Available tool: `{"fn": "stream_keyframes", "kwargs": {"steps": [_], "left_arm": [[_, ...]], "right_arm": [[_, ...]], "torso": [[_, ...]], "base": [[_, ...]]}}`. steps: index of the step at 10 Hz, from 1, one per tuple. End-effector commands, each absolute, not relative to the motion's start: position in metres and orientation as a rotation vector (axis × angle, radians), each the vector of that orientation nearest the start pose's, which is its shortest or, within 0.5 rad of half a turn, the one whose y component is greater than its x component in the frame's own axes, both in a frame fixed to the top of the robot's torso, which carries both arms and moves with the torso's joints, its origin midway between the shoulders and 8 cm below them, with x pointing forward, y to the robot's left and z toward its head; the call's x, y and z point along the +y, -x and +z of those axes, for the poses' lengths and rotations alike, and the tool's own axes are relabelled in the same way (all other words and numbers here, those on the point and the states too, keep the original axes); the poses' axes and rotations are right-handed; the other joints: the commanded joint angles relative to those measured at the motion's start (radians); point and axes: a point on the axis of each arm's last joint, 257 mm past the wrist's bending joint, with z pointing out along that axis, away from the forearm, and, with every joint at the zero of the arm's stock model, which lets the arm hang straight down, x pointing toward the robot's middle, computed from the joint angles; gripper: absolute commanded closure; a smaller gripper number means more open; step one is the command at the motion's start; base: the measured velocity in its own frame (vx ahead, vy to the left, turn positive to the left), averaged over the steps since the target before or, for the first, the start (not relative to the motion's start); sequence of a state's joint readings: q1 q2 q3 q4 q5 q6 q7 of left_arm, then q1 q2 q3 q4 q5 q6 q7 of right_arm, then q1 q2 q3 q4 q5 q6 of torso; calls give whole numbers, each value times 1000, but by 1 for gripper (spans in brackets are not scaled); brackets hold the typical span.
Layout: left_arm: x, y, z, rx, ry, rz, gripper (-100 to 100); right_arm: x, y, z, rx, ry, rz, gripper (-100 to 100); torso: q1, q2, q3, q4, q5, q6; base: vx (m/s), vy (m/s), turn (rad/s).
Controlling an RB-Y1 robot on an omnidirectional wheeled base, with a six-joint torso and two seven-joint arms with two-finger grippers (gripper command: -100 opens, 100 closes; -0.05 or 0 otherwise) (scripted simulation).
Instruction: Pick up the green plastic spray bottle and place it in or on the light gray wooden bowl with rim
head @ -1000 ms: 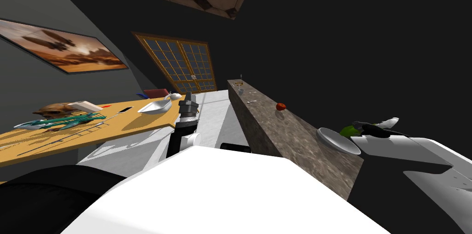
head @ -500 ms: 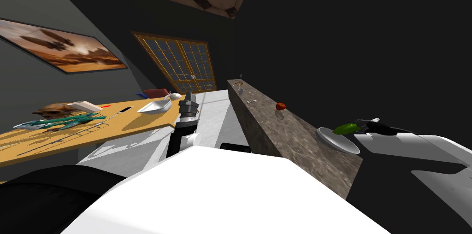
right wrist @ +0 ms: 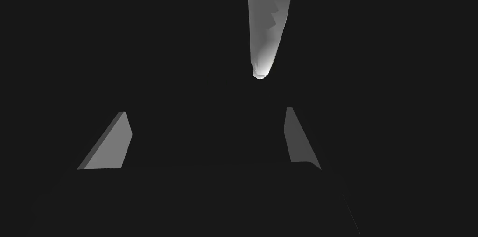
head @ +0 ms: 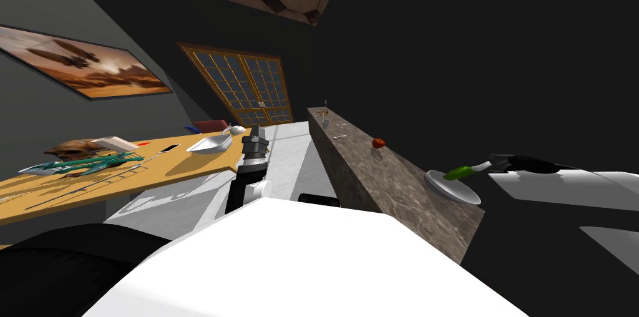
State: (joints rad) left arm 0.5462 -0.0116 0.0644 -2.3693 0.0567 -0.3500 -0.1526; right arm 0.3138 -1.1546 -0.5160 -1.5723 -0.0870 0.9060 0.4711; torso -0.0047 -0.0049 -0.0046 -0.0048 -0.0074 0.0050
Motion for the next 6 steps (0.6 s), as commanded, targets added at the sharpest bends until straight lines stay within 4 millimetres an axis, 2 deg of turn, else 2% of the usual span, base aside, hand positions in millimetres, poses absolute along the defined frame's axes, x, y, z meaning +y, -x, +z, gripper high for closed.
{"fn": "stream_keyframes", "kwargs": {"steps": [1, 2, 3, 6], "left_arm": [[313, -341, 22, 680, 711, -1096, 0], [313, -341, 22, 680, 711, -1096, 0], [313, -341, 22, 680, 711, -1096, 0], [313, -341, 22, 680, 711, -1096, 0]], "right_arm": [[-800, -316, -35, 1616, -976, -792, -100], [-802, -315, -38, 1616, -976, -791, -100], [-801, -315, -38, 1616, -978, -792, 0], [-801, -315, -38, 1616, -978, -792, 0]], "torso": [[0, 0, 0, 0, 0, 0], [0, 0, 0, 0, 0, 0], [0, -1, 0, 0, 0, 0], [0, -2, -1, 0, 0, 0]], "base": [[-23, -11, -6], [-9, -5, -1], [0, 0, 0], [0, 0, 0]]}}
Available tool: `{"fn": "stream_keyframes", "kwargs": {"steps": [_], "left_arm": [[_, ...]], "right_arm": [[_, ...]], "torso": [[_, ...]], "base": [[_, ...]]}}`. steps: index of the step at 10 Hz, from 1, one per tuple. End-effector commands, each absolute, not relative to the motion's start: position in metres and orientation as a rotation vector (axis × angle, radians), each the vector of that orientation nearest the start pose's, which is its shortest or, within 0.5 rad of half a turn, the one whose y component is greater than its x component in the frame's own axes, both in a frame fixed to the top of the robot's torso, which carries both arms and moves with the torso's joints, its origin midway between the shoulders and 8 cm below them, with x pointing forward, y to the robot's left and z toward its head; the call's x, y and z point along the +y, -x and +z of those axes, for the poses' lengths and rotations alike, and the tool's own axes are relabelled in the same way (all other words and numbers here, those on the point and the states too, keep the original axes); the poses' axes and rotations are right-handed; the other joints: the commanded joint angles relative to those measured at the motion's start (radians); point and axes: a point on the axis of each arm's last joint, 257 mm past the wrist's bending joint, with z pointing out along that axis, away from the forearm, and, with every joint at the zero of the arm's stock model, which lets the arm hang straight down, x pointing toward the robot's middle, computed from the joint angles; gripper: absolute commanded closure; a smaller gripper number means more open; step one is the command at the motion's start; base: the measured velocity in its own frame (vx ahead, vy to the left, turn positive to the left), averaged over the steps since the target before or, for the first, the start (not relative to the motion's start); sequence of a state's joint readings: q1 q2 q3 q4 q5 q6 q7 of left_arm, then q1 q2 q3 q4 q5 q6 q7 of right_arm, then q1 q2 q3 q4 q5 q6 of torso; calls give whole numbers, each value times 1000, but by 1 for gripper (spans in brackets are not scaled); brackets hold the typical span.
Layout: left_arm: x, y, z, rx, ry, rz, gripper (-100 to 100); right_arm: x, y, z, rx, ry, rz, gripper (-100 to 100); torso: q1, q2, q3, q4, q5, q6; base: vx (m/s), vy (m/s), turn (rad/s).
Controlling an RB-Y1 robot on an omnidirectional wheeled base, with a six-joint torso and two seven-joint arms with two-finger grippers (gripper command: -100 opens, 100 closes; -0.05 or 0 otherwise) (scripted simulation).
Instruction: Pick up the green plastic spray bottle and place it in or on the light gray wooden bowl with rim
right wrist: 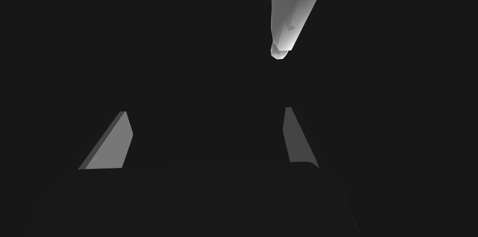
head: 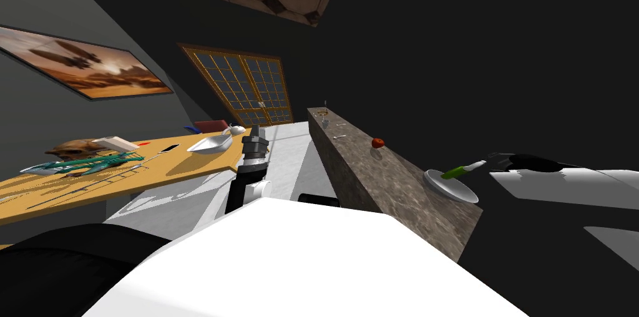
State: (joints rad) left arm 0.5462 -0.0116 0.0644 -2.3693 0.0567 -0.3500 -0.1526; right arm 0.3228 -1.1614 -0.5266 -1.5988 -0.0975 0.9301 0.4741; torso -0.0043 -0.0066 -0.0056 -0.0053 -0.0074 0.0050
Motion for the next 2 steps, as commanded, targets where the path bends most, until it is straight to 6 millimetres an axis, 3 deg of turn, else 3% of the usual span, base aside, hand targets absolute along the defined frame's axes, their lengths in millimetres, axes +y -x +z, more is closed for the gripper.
{"fn": "stream_keyframes", "kwargs": {"steps": [1, 2], "left_arm": [[313, -341, 22, 680, 711, -1096, 0], [313, -341, 22, 680, 711, -1096, 0]], "right_arm": [[-801, -315, -38, 1616, -978, -792, 0], [-801, -315, -38, 1616, -978, -792, 0]], "torso": [[0, 0, 0, 0, 0, 0], [0, 0, 0, 0, 0, 0]], "base": [[0, 0, 0], [0, 0, 0]]}}
